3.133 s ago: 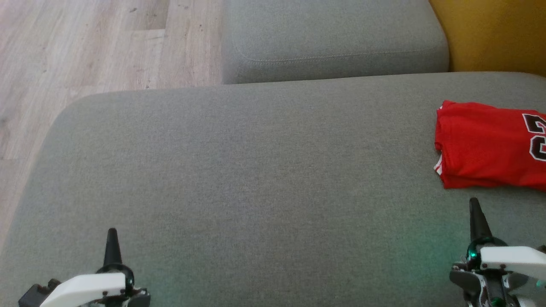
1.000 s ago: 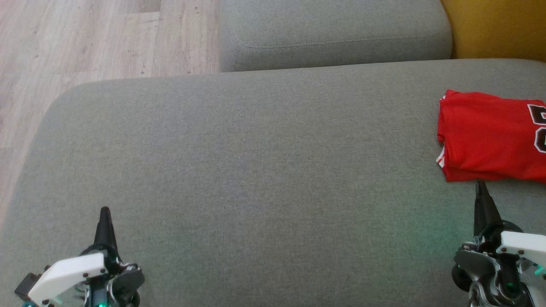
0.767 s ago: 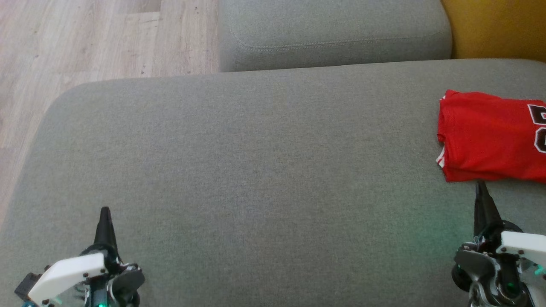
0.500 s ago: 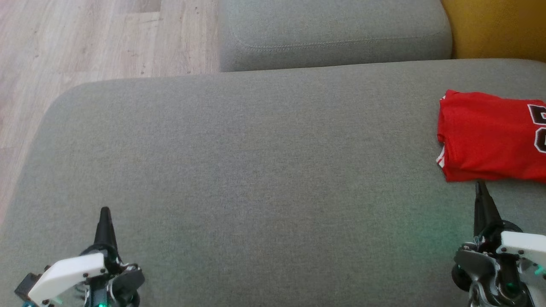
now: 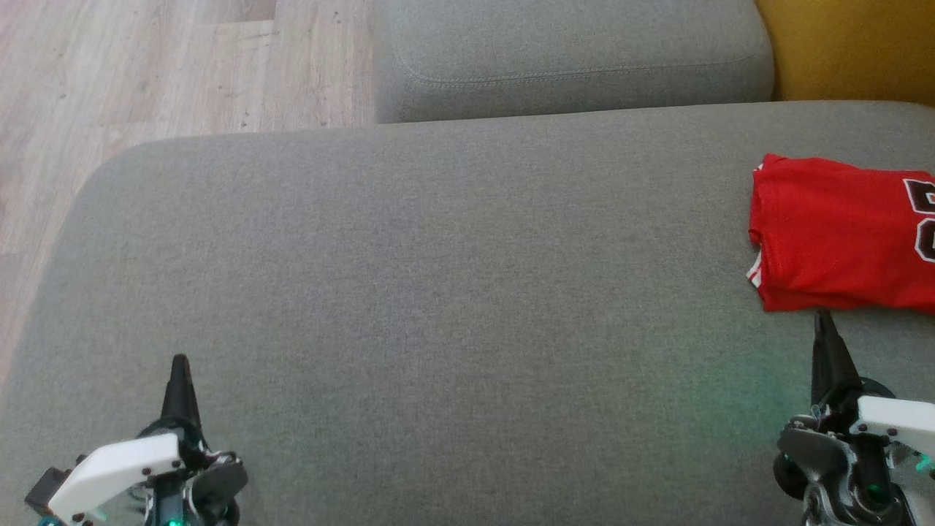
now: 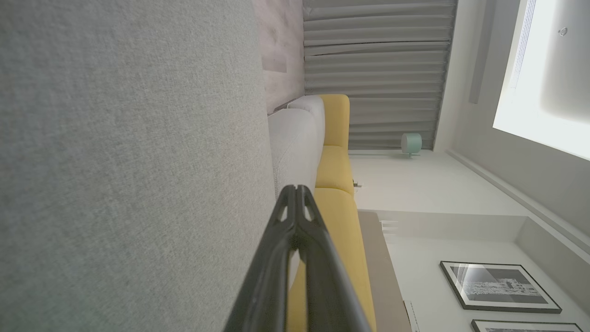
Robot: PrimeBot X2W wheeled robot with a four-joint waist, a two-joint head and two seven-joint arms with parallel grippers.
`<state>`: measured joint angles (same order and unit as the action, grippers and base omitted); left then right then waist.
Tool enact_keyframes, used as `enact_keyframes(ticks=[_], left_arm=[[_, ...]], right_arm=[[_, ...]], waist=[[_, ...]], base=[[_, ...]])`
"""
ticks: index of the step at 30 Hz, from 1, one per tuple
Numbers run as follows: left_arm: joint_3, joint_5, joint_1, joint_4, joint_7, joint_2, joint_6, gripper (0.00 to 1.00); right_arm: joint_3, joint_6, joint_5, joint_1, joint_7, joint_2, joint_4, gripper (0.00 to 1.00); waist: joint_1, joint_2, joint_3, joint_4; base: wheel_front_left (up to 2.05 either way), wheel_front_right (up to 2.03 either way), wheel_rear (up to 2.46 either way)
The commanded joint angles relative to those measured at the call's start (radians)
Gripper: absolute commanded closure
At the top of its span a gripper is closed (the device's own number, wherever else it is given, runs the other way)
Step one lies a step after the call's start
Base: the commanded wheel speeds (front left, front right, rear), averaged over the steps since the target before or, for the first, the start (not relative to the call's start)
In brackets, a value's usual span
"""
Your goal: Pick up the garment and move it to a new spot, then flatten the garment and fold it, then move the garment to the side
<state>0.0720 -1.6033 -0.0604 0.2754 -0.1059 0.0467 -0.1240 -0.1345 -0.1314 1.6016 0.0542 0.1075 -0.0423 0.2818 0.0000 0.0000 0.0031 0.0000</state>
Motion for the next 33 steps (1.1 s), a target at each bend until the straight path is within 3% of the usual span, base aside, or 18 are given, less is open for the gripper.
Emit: enact_keyframes(ticks=[1,33], left_arm=[[0.042,-0.005,-0.048,-0.030,-0.007,0.004,-0.007,1.00],[0.042,-0.005,-0.048,-0.030,-0.007,0.004,-0.007,1.00]], right_arm=[[0.021,0.001,0.007,0.054,0.006,-0.008,-0.037,1.00],[0.021,0.001,0.007,0.054,0.006,-0.008,-0.037,1.00]], waist=[[0.0000,0.0000,0.000,0.000],[0.0000,0.0000,0.000,0.000]], base=[[0.00,0.00,0.00],[0.00,0.00,0.00]])
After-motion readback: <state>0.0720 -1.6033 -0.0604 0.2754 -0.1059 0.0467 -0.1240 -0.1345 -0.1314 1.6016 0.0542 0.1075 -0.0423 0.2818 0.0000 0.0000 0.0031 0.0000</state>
